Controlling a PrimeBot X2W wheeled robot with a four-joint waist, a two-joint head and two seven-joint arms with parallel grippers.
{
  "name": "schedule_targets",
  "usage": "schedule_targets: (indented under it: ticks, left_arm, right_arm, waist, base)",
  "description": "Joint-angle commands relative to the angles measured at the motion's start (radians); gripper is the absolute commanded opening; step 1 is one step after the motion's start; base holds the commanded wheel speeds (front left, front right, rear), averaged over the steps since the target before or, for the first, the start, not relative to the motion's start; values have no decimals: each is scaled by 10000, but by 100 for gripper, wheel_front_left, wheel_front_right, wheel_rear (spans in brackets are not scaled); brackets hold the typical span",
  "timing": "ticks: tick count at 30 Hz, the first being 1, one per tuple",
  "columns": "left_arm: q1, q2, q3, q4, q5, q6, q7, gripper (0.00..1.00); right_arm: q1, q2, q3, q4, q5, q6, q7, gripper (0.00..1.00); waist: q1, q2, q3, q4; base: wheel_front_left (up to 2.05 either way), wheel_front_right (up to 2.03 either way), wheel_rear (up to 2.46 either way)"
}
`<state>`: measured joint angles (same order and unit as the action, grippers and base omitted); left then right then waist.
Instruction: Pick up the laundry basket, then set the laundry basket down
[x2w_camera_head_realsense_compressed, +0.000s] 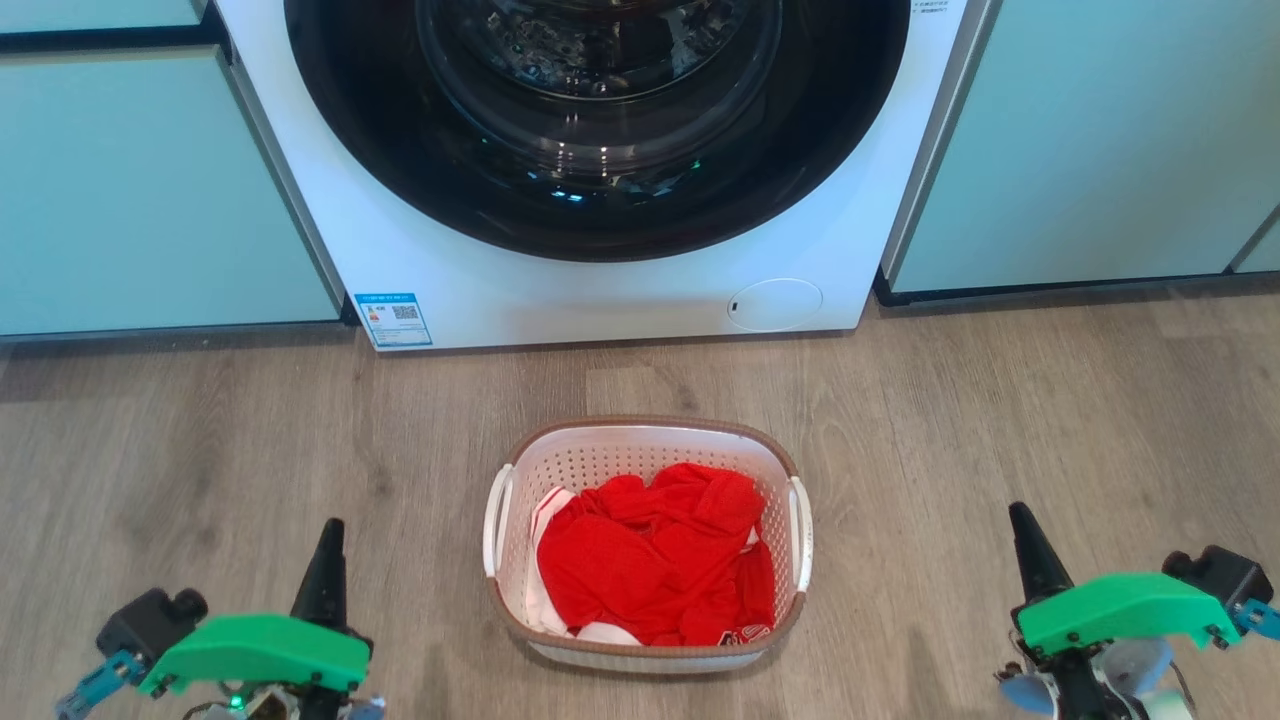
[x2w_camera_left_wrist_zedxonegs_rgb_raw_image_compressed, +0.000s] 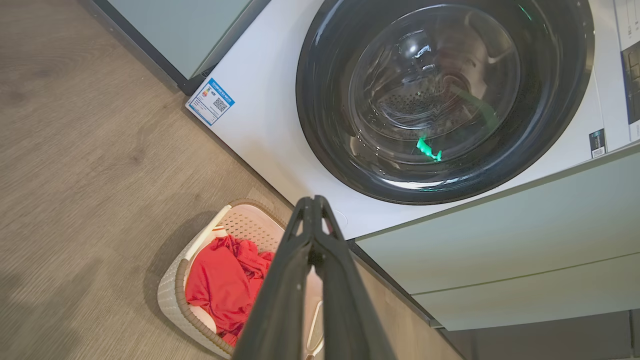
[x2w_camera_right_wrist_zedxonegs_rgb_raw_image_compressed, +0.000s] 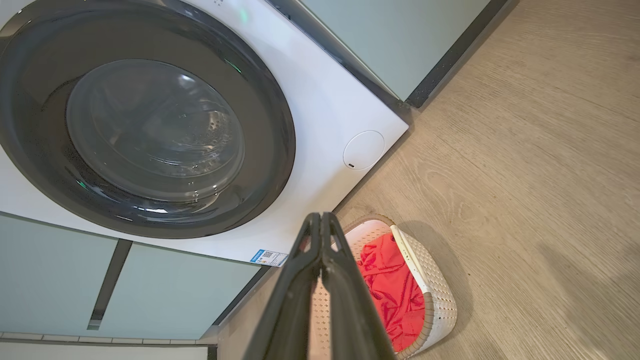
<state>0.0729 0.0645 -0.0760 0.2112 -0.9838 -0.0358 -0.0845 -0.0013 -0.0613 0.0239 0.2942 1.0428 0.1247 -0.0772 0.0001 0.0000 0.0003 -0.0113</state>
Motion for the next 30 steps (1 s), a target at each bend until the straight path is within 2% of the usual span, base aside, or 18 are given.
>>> schedule_targets:
  ticks: [1,30]
  left_arm:
    - [-560,185,354,-256,-318,-91,65,0]
    - [-1241,177,977,66,-3853,-573,943,0]
  right_arm:
    - [-609,-149,-2,-386,307,34,103,0]
    - [-849,-138,-588,-458,3468,49,965,0]
  waist:
    - [-1,0,1,4]
    - [-1,0,16,65]
  base:
    - [0,0,0]
    - [0,0,0]
